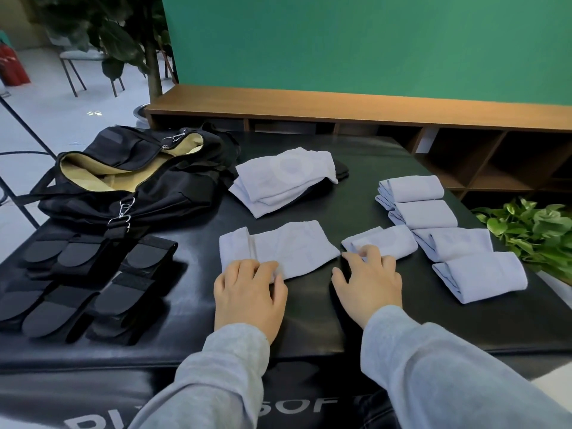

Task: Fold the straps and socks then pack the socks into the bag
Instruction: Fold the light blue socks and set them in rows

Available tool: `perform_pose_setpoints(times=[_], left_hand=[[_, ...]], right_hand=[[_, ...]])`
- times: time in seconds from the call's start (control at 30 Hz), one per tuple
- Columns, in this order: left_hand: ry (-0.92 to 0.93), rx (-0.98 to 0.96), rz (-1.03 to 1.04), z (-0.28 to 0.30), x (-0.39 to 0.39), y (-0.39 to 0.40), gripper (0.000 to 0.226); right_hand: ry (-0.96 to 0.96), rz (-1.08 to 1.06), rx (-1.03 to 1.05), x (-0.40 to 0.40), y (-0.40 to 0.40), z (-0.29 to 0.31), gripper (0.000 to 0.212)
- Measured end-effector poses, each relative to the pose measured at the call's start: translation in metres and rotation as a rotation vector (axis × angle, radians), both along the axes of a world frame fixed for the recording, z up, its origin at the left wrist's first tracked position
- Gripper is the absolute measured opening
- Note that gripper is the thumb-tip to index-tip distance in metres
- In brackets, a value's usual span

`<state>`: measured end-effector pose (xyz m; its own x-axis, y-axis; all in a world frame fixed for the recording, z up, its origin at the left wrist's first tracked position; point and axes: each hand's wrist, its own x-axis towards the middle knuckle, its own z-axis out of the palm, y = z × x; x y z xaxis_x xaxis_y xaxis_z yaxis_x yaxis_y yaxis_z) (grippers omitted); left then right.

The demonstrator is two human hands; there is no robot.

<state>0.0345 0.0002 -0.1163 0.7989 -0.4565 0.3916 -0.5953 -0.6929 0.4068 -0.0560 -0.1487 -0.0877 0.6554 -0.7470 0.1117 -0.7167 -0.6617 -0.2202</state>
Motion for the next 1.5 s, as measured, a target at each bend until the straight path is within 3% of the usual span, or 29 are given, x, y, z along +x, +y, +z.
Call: perform_pose_setpoints(times=[0.27,0.4,0.53,0.63,0.8,0.87,0.93,1.03,1.17,1.33,1.5], left_hand=[[0.073,0.078,0.046,0.004,0.0,0.001,0.025],[0.089,0.03,0.04,0.004,-0.001,0.0,0.026],[0.048,-0.023,0.031,0.0,0.001,-0.001,0.022],[0.038,0.005,0.021,0.003,0.0,0.0,0.033],[0.145,0.1,-0.034,0.005,0.001,0.001,0.03],[0.171,0.095,-0.075,0.007,0.001,0.001,0.036],[0.177,0.106,-0.103,0.009,0.0,0.001,0.039],[0.178,0.11,-0.14,0.01,0.0,0.003,0.039],[0.171,0.05,-0.194,0.01,0.0,0.006,0.032],[0.196,-0.097,-0.282,0.009,-0.003,0.016,0.02],[0.172,-0.03,-0.432,0.008,-0.015,0.032,0.053]], right_hand=[[-0.052,0.022,-0.097,-0.001,0.011,-0.005,0.044],[-0.166,0.242,-0.175,-0.001,0.021,-0.018,0.039],[-0.201,0.319,-0.177,-0.004,0.022,-0.019,0.027],[-0.262,0.407,-0.15,-0.007,0.022,-0.019,0.021],[-0.436,0.728,0.021,-0.021,0.025,-0.015,0.02],[-0.569,0.696,0.091,-0.024,0.024,-0.016,0.017],[-0.619,0.507,0.095,-0.023,0.021,-0.018,0.021],[-0.419,0.197,0.131,-0.021,0.02,-0.02,0.03],[-0.323,0.328,0.166,-0.028,0.026,-0.021,0.033],[-0.47,0.434,0.379,-0.045,0.033,-0.017,0.035],[-0.457,0.438,0.393,-0.059,0.038,-0.017,0.041]])
